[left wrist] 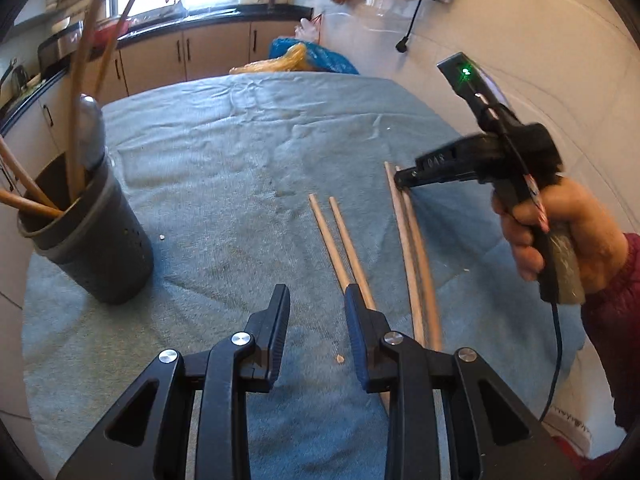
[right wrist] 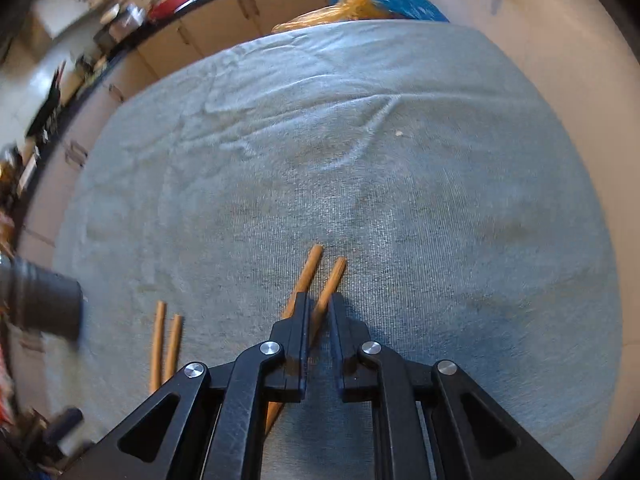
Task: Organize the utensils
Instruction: 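Grasp one chopstick with the left tool while the right tool grasps another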
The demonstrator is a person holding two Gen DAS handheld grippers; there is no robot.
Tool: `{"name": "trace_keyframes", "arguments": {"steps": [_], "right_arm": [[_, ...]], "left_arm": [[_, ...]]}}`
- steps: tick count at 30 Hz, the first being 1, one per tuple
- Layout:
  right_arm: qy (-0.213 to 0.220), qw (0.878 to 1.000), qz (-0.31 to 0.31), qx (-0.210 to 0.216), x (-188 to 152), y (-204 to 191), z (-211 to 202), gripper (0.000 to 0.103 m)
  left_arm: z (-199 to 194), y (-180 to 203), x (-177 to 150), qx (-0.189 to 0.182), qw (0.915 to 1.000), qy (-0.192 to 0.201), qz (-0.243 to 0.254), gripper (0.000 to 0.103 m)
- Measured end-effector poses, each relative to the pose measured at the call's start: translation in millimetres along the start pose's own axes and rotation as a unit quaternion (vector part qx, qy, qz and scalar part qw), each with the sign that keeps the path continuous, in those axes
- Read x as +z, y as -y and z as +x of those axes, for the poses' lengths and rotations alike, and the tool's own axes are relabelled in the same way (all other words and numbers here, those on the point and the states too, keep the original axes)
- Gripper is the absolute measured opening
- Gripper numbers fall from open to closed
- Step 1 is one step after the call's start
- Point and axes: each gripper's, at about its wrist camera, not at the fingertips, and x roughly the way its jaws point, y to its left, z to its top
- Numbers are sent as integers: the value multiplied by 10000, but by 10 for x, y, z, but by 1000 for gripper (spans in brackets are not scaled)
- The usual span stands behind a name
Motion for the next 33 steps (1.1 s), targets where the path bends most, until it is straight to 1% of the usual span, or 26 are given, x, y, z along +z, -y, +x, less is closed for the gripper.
{"name": "trace_keyframes", "arguments": {"steps": [3, 5, 10, 13, 18, 21, 22, 23, 24, 25, 26, 27, 28, 29, 31, 32, 33], "right_arm": [[-56, 9992, -309, -228, -70, -4, -35, 10], [-66, 9990, -367, -253, -135, 58, -72, 10], [-18, 9995, -295, -79, -302, 221, -171, 10], [-17, 9997, -236, 108, -394, 318, -230, 10], [-48, 9990, -133, 415, -421, 424, -245, 10], [-106, 9990, -216, 379, -395, 403, -243, 10], [-109, 9991, -273, 308, -372, 375, -232, 11], [-102, 9991, -336, 246, -354, 320, -210, 11], [-82, 9986, -509, 89, -337, 259, -200, 11], [-78, 9982, -593, 15, -332, 225, -187, 11], [-56, 9974, -716, -103, -338, 175, -186, 11], [-17, 9967, -797, -162, -351, 156, -185, 11], [40, 9963, -843, -188, -365, 145, -187, 11], [64, 9966, -811, -159, -371, 169, -196, 9], [125, 9985, -510, 138, -389, 269, -242, 6], [269, 9981, -350, 420, -409, 324, -321, 5], [342, 9980, -290, 439, -411, 346, -370, 5]], "left_arm": [[103, -32, 99, -6, 9997, -112, -200, 27], [258, -63, 192, -27, 9987, -281, -433, 27], [648, -42, 449, -162, 9953, -652, -693, 27], [871, -58, 582, 2, 9923, -879, -868, 27], [1019, -27, 716, 283, 9914, -944, -856, 27], [1086, 57, 764, 590, 9919, -926, -645, 27], [1097, 97, 766, 708, 9916, -923, -564, 24], [1106, 141, 760, 803, 9916, -905, -457, 11], [1115, 178, 752, 871, 9916, -889, -363, 6], [1105, 192, 736, 922, 9915, -863, -327, 6], [1082, 190, 721, 883, 9918, -851, -346, 5], [1049, 181, 703, 701, 9934, -823, -395, 5], [1002, 170, 686, 572, 9945, -758, -438, 5], [948, 165, 677, 519, 9952, -682, -463, 5], [768, 173, 656, 409, 9970, -450, -486, 5], [689, 178, 647, 365, 9975, -351, -491, 5], [583, 182, 637, 334, 9979, -216, -506, 5]]}}
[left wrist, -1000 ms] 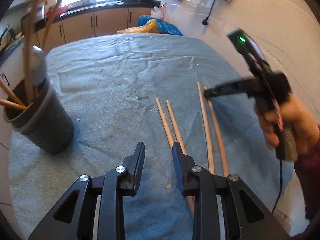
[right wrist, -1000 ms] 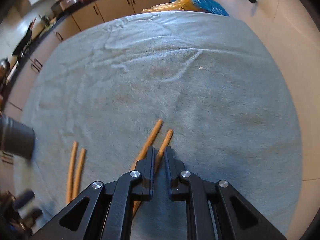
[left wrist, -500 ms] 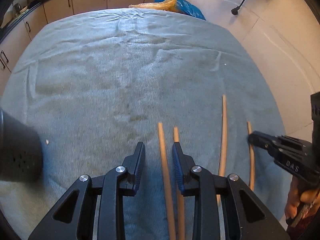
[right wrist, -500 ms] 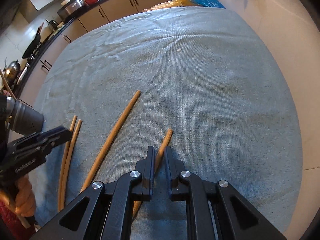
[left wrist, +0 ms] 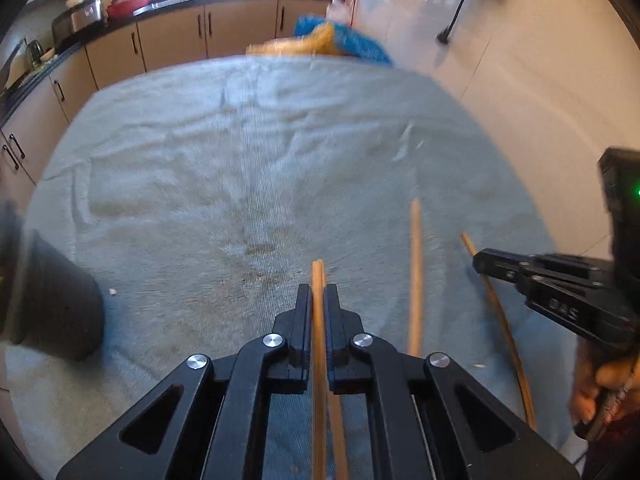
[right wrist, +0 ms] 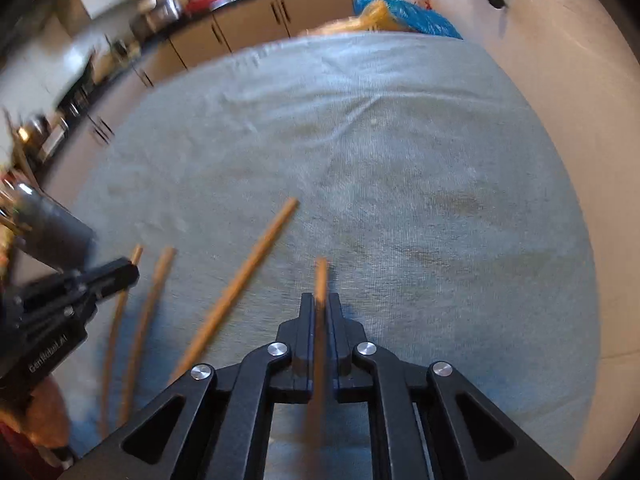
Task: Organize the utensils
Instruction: 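Grasp one chopstick with the left tool while the right tool grasps another, then carry the left tool's chopstick upright over the holder while the right tool carries its chopstick there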
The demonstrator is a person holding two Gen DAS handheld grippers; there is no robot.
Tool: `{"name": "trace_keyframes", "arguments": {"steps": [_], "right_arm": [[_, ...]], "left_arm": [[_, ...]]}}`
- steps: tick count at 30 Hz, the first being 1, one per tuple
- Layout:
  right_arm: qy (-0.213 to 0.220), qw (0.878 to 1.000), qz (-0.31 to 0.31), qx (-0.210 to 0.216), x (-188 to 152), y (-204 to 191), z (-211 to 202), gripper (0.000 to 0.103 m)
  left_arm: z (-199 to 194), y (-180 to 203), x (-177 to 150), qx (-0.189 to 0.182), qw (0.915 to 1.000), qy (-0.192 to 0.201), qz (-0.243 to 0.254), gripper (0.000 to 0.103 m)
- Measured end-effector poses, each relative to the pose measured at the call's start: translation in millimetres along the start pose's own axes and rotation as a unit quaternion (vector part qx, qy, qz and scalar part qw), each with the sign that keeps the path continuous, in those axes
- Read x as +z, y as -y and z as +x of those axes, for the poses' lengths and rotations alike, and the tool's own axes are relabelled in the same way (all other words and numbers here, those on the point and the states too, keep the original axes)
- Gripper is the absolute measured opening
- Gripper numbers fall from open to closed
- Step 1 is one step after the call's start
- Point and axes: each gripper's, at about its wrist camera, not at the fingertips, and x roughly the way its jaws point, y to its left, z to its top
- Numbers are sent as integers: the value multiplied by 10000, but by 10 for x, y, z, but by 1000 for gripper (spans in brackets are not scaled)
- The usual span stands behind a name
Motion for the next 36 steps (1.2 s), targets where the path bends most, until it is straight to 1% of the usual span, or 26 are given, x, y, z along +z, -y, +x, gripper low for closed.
{"name": "trace_keyframes", "arguments": {"steps": [2, 3, 4, 5, 6, 8, 9, 11, 13, 14, 15, 17, 22, 25, 27, 30, 34, 36], "right_arm": [[333, 9993, 102, 162, -26, 17, -184, 5], [572, 9976, 144, 374, -53, 13, -340, 5], [684, 9966, 156, 436, -71, 6, -420, 5], [947, 9941, 157, 506, -113, -15, -589, 5], [1135, 9918, 141, 573, -146, -35, -698, 5], [1510, 9861, 87, 694, -220, -93, -925, 5], [1800, 9811, 61, 711, -291, -122, -1075, 5], [2155, 9737, 1, 742, -393, -181, -1243, 5], [2633, 9617, -84, 761, -558, -254, -1422, 5], [2777, 9574, -112, 783, -607, -277, -1468, 5], [3038, 9493, -184, 785, -719, -326, -1538, 5], [3331, 9405, -272, 616, -855, -439, -1591, 5], [3628, 9297, -281, 574, -1077, -516, -1665, 5], [3699, 9269, -222, 592, -1158, -503, -1742, 5], [3684, 9268, -167, 704, -1150, -486, -1772, 5], [3699, 9250, -154, 855, -1137, -478, -1841, 5], [3738, 9211, -250, 1059, -1080, -599, -1904, 5], [3789, 9173, -328, 1177, -1041, -704, -1943, 5]], "left_arm": [[-255, -3, -27, -89, 9995, 292, -34, 5], [-379, -13, -36, -116, 9990, 434, -53, 5], [-545, -27, -57, -126, 9980, 622, -66, 5], [-649, -31, -68, -124, 9972, 738, -61, 5], [-818, -34, -93, -113, 9954, 954, -55, 5], [-1060, -23, -131, -71, 9920, 1263, -29, 5], [-1162, -25, -155, -56, 9902, 1396, -32, 5], [-1381, -27, -218, -62, 9855, 1696, -54, 5], [-1538, -17, -300, 11, 9813, 1924, -57, 5], [-1610, -23, -353, 46, 9788, 2046, -64, 5], [-1668, -16, -409, 82, 9767, 2143, -43, 5], [-1742, 11, -478, 136, 9743, 2250, -18, 5], [-1855, 45, -602, 109, 9713, 2376, 79, 5], [-1974, 39, -691, 97, 9701, 2422, 70, 5], [-2054, -27, -709, -8, 9705, 2411, 42, 5], [-2161, -150, -733, 51, 9684, 2493, -100, 5], [-2348, -403, -746, 41, 9646, 2606, -396, 5], [-2424, -488, -758, 107, 9621, 2683, -470, 5]]}}
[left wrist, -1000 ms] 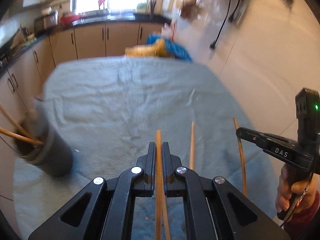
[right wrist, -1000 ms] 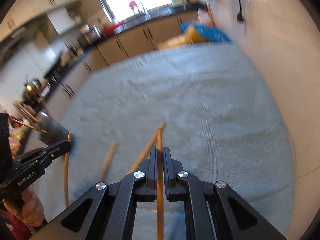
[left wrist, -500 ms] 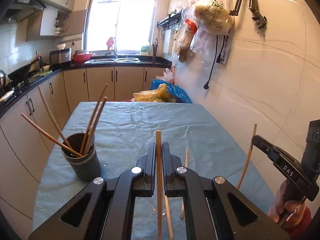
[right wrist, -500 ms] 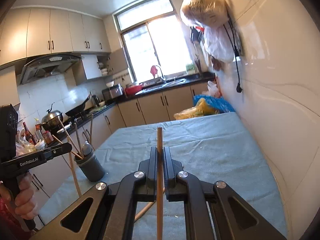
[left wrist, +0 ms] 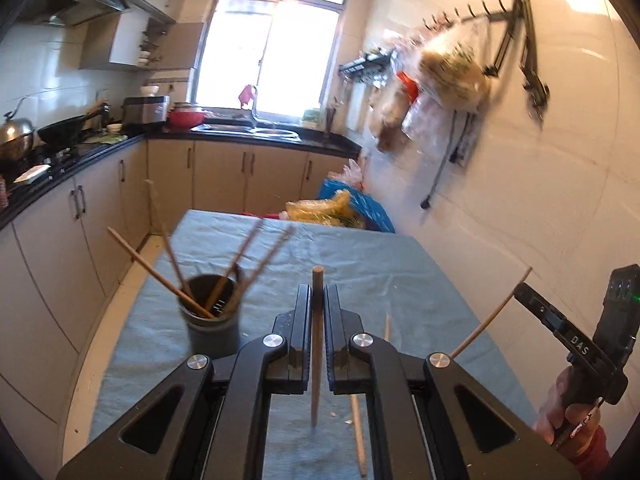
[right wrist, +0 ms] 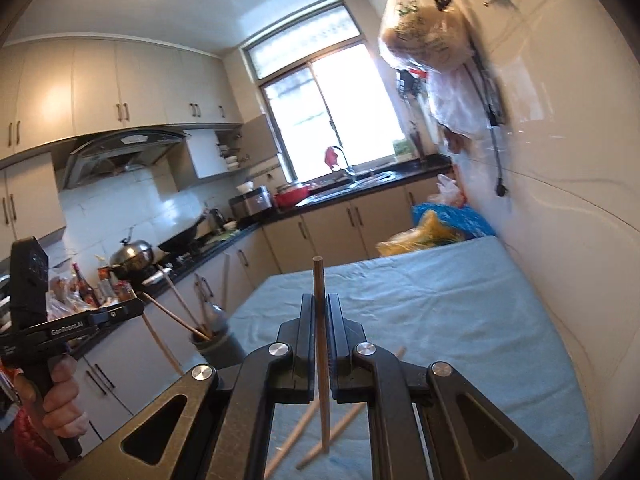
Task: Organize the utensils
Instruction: 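Carry the left tool's chopstick upright over the holder while the right tool carries its chopstick there, then open the left tool to drop its chopstick in the holder while the right tool releases its chopstick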
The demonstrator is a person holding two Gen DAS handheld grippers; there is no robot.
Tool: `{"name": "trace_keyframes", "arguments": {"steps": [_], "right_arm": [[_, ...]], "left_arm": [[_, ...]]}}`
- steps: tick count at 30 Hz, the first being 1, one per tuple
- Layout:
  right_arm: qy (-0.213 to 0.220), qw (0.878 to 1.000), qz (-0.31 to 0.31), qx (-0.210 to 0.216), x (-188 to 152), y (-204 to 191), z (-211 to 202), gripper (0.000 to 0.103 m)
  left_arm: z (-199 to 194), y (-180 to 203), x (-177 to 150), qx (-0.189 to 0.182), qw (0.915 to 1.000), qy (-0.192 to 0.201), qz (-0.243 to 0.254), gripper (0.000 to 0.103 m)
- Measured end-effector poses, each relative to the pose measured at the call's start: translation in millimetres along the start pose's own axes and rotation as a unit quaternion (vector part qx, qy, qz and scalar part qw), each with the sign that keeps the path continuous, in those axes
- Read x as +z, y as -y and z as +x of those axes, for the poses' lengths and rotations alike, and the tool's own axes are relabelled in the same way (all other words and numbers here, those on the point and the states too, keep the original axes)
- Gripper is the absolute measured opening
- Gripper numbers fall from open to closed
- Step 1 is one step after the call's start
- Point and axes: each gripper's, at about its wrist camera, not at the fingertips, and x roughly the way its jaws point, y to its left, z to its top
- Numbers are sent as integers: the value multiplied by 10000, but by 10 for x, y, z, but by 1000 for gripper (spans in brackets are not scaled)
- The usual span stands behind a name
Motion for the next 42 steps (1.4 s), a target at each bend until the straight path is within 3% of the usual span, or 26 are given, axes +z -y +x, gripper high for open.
{"name": "trace_keyframes", "arguments": {"steps": [11, 22, 31, 42], "right_arm": [[136, 9972, -43, 728, 298, -573, 262, 5], [416, 9894, -407, 1327, 808, -1364, 568, 5], [404, 9868, -866, 1309, 1061, -2046, 1200, 4], [-49, 9901, -930, 1051, 857, -2140, 1914, 1]], "left_arm": [[-359, -308, 300, 295, 9985, 466, -62, 5], [-517, -508, 873, 564, 9944, 898, -14, 5], [-107, -841, 1213, 760, 9938, 771, -270, 5], [421, -1153, 1148, 885, 9936, 364, -599, 5]]}}
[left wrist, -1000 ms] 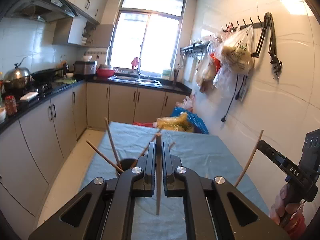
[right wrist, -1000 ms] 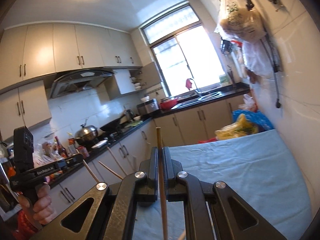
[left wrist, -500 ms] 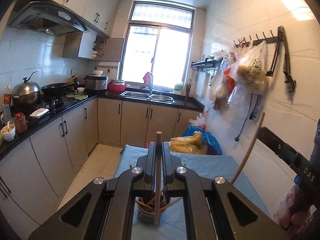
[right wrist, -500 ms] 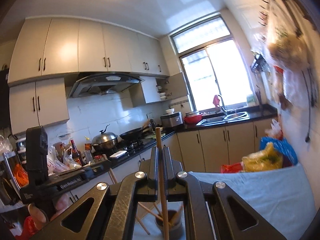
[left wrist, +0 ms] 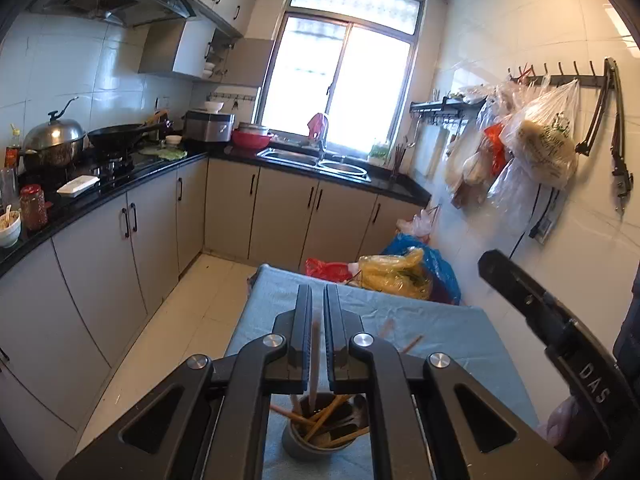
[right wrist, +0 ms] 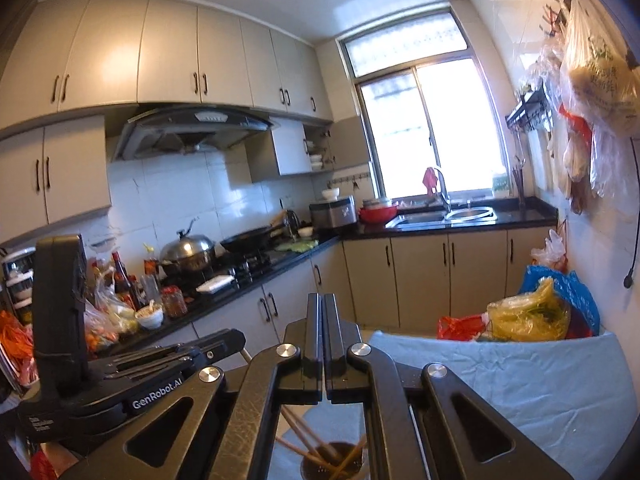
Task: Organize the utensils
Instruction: 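Open the left tool to drop its chopstick in the holder while the right tool releases its chopstick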
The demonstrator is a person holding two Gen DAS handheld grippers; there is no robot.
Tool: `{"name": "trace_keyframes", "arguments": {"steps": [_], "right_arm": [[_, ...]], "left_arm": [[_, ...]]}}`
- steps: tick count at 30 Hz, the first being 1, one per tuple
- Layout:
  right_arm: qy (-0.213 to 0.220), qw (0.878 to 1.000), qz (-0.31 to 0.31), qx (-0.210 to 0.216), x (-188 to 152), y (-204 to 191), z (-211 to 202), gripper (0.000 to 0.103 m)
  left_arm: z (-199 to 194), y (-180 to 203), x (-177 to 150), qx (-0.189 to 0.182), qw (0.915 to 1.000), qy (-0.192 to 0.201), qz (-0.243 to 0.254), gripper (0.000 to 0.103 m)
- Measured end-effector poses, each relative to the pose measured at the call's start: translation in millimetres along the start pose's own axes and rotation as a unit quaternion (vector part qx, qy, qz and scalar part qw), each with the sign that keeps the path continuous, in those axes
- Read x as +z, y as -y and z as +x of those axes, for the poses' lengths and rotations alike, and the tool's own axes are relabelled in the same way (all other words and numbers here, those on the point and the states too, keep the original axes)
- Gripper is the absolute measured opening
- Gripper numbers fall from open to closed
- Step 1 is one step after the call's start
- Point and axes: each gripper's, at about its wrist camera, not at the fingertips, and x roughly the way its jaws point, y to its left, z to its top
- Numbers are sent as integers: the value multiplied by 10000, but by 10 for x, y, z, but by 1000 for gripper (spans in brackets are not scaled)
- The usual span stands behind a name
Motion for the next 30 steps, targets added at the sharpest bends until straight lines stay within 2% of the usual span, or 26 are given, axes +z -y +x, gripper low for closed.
{"name": "trace_keyframes", "arguments": {"steps": [8, 19, 25, 30], "right_arm": [[-44, 9999, 114, 66, -55, 79, -71, 1], [87, 9986, 476, 214, -30, 317, -689, 2], [-10, 9972, 739, 133, -184, 588, -993, 2], [-210, 9943, 1040, -55, -465, 894, -1220, 2]], "left_arm": [[25, 20, -68, -43, 9999, -100, 111, 5], [-243, 183, -183, -97, 9996, -37, 261, 5], [-431, 343, -358, -240, 9991, -57, 344, 6], [-529, 509, -612, -328, 9982, -136, 479, 6]]}}
